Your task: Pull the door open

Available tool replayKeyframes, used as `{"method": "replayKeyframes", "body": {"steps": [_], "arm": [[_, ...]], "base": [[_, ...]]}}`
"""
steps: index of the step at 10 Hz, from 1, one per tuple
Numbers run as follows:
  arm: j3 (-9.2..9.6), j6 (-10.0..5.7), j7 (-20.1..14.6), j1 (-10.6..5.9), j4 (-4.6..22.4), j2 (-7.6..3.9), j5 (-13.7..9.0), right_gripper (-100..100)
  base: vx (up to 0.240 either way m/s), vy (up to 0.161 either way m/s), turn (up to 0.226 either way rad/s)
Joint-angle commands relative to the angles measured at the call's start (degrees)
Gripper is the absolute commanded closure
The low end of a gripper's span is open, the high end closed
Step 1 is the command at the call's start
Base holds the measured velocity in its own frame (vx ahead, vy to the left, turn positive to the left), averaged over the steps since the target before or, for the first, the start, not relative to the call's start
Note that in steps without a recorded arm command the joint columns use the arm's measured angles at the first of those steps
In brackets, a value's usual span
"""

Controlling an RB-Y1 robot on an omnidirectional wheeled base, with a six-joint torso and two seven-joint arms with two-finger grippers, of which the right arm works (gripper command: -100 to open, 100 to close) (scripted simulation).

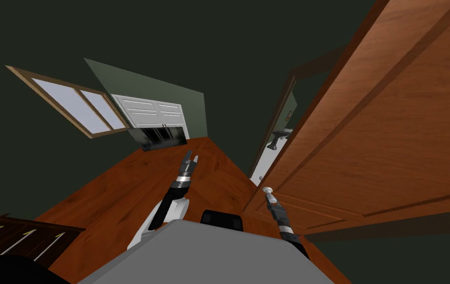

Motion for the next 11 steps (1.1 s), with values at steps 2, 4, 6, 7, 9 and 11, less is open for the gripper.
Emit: {"method": "replayKeyframes", "body": {"steps": [2,4,6,7,9,11], "arm": [[1.48,-2.40,-1.6,1.29,0.5,-1.27,0.8,100],[2.40,-4.04,-2.8,1.95,0.9,-2.19,1.3,100],[3.12,-5.32,-3.7,2.46,1.3,-2.92,1.7,100],[2.91,-4.79,-3.3,2.34,1.1,-2.72,1.6,100],[3.50,-5.70,-4.0,2.29,1.9,-3.05,2.0,100],[3.87,-6.45,-4.6,2.13,2.6,-3.36,2.2,100]], "base": [[-0.205,-0.063,0.144],[-0.221,-0.048,0.131],[-0.194,-0.043,0.092],[-0.082,-0.024,0.018],[-0.179,-0.015,0.142],[-0.199,-0.065,0.142]]}}
